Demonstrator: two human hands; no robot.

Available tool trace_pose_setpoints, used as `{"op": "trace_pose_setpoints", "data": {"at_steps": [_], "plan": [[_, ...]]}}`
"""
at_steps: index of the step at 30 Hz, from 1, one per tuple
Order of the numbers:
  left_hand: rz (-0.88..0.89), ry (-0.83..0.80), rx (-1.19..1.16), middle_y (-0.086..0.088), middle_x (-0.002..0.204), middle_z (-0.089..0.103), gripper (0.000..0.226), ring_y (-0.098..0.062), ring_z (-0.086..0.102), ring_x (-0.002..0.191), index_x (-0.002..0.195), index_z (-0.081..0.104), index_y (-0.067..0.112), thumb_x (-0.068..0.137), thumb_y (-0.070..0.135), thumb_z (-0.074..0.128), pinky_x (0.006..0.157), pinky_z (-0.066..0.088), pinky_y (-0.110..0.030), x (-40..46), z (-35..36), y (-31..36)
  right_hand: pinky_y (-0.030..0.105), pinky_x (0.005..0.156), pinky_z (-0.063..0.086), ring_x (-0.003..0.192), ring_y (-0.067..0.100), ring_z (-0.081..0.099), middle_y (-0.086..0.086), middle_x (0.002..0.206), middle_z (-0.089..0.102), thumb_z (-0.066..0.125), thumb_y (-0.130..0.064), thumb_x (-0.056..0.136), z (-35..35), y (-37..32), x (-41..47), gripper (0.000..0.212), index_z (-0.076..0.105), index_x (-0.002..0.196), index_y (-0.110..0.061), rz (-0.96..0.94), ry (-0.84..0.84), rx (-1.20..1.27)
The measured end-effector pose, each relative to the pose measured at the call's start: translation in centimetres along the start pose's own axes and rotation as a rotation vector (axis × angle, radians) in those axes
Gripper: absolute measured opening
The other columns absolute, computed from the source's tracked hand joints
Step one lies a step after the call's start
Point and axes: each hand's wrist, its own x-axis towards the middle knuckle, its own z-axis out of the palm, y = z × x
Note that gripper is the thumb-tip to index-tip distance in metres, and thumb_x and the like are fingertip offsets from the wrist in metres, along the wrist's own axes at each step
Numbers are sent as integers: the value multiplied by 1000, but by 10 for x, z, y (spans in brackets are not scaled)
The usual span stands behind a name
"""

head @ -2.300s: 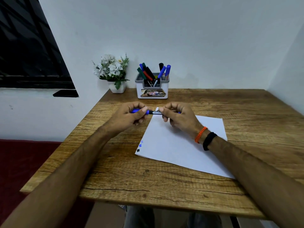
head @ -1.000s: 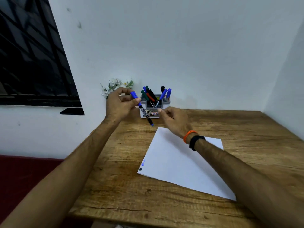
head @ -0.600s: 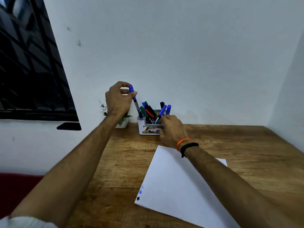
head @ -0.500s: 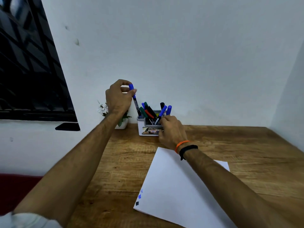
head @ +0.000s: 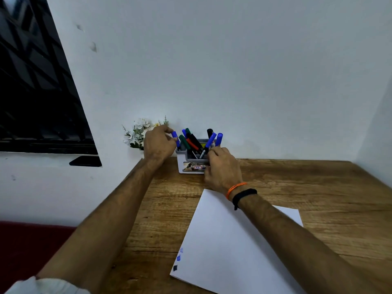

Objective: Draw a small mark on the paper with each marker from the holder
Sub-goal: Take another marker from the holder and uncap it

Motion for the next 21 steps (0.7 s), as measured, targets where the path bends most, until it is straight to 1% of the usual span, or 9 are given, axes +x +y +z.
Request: {"op": "trace_pose_setpoints", "data": {"at_steps": [2,5,9,11,13,15,17,19,21], "plan": [[7,-10,13,2,89,73,31,-15,68,87,105,71,17,77,28,77,80,51,-25,1,-3,1,34,96,45,119,24,48,10,133,54,56,-22,89,0,0,0,42,54,128,-7,-4,-2,-12],[61,-20,37,1,108,72,50,-17,66,100,118,67,20,72,33,80,88,54,-33,3,-7,4,34,98,45,121,25,48,11,135,53,56,-22,89,0,-1,-2,44,53,130,-7,-11,-2,-22],[212,-108,164,-6,132,58,57,-21,52,122,121,67,23,69,38,83,98,45,-35,5,-9,6,36,97,48,120,27,48,13,135,52,56,-21,88,1,-3,-3,43,54,128,-6,-18,-8,-39],[211,-168,233,-9,138,49,58,-25,42,129,124,65,22,72,43,81,104,40,-38,7,-6,7,36,97,48,120,26,47,12,136,51,57,-21,87,1,-3,-2,43,54,128,-6,-21,-9,-40],[181,-184,267,-11,139,46,51,-27,38,131,121,66,21,77,44,76,106,37,-40,8,-2,9,36,99,47,122,26,46,12,137,50,57,-21,88,1,-3,-2,44,53,130,-7,-21,-12,-40],[171,-144,260,-11,135,51,37,-26,40,130,111,71,21,81,42,74,104,37,-38,8,1,11,35,101,47,124,26,44,12,139,49,57,-21,89,1,-3,-2,45,51,131,-6,-22,-16,-44],[155,-104,216,-9,124,60,25,-25,49,120,98,75,22,80,41,74,97,46,-39,8,3,13,35,102,46,125,26,44,12,140,48,57,-22,90,1,-3,-3,45,51,131,-6,-25,-17,-48],[118,-88,156,-5,109,68,19,-24,58,106,87,77,25,77,41,76,86,53,-40,9,2,16,35,102,45,126,26,44,13,140,48,58,-21,89,1,-3,-3,45,52,131,-6,-30,-8,-41],[69,-79,90,-4,108,71,16,-24,59,109,85,76,26,78,41,76,88,53,-41,12,-4,23,35,101,45,125,27,45,13,139,49,58,-20,88,1,-3,-4,44,53,129,-5,-38,0,-38]]}}
